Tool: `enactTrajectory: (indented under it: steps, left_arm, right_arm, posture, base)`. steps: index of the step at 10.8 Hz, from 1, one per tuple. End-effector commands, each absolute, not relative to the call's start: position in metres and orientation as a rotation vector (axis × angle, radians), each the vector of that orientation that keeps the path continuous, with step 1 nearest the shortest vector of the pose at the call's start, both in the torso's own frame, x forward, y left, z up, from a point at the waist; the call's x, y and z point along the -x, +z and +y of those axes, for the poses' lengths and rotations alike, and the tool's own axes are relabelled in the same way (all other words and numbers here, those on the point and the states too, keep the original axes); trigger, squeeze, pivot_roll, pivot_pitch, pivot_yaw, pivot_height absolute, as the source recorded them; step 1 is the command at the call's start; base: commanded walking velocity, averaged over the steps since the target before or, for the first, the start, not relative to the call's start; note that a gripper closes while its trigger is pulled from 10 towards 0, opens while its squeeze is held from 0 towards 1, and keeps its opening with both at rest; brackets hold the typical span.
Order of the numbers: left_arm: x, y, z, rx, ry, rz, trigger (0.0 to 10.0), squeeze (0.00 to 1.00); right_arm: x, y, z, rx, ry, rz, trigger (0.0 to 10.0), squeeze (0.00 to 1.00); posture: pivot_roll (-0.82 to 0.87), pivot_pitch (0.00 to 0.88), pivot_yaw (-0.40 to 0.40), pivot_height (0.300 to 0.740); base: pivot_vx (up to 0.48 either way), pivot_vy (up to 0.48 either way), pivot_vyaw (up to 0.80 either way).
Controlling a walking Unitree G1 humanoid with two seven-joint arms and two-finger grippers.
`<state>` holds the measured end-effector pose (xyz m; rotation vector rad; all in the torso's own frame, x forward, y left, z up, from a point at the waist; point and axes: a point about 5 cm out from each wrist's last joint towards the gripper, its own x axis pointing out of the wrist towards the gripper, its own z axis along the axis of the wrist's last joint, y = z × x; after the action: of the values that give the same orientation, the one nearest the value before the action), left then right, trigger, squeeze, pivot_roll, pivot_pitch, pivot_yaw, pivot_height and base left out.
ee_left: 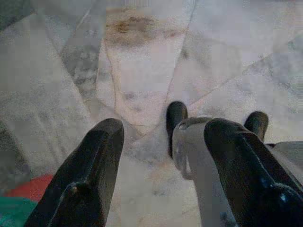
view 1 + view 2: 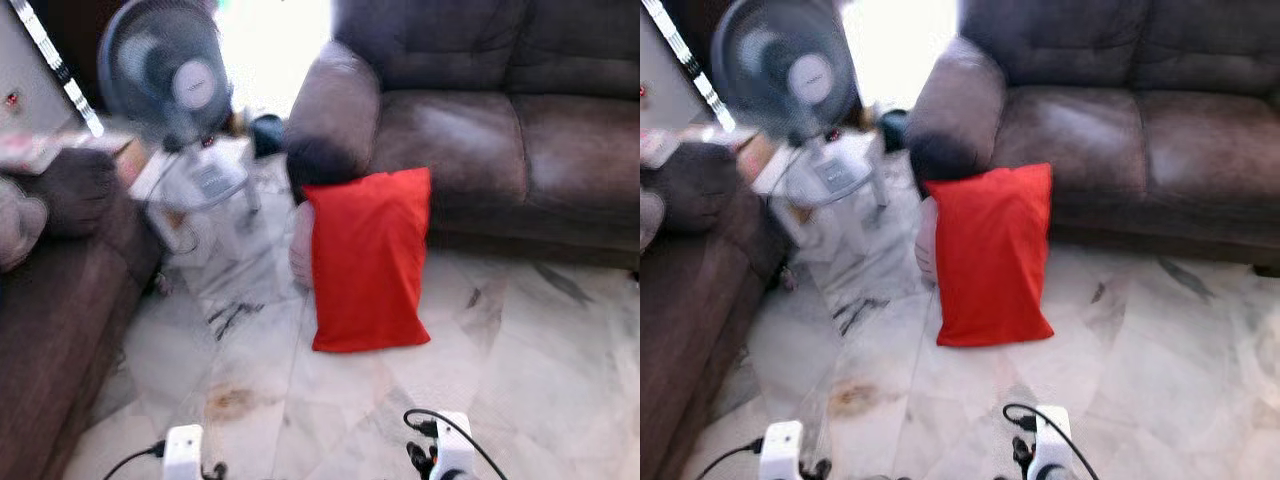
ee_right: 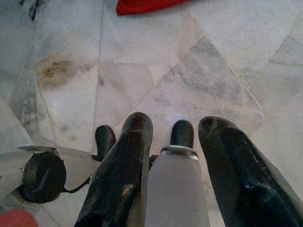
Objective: Move the pillow to the sofa from floor
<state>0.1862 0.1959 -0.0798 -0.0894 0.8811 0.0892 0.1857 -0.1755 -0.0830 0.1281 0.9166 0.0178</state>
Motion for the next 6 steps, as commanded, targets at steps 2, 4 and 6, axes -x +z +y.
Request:
enactTrajectory:
  steps: [2, 4, 6]
  left_arm:
    - [-0.183, -0.082, 0.199, 0.081, 0.104, 0.909, 10.0, 0.00]
    - [-0.187, -0.079, 0.202, 0.081, 0.107, 0.902, 10.0, 0.00]
    - [-0.184, -0.079, 0.209, 0.080, 0.108, 0.894, 10.0, 0.00]
  right_arm:
    - [-0.181, -0.085, -0.175, -0.133, 0.013, 0.929, 10.0, 0.00]
    - [-0.181, -0.085, -0.175, -0.129, 0.017, 0.930, 10.0, 0.00]
    - [-0.182, -0.085, -0.176, -0.125, 0.018, 0.931, 10.0, 0.00]
  posture:
    - [0.15, 0.171, 0.050, 0.740]
    - [0.15, 0.171, 0.049, 0.740]
    - [0.14, 0.168, 0.043, 0.740]
  base:
    - [0.253, 0.000, 0.00]
    - [0.255, 0.000, 0.00]
    - [0.253, 0.000, 0.00]
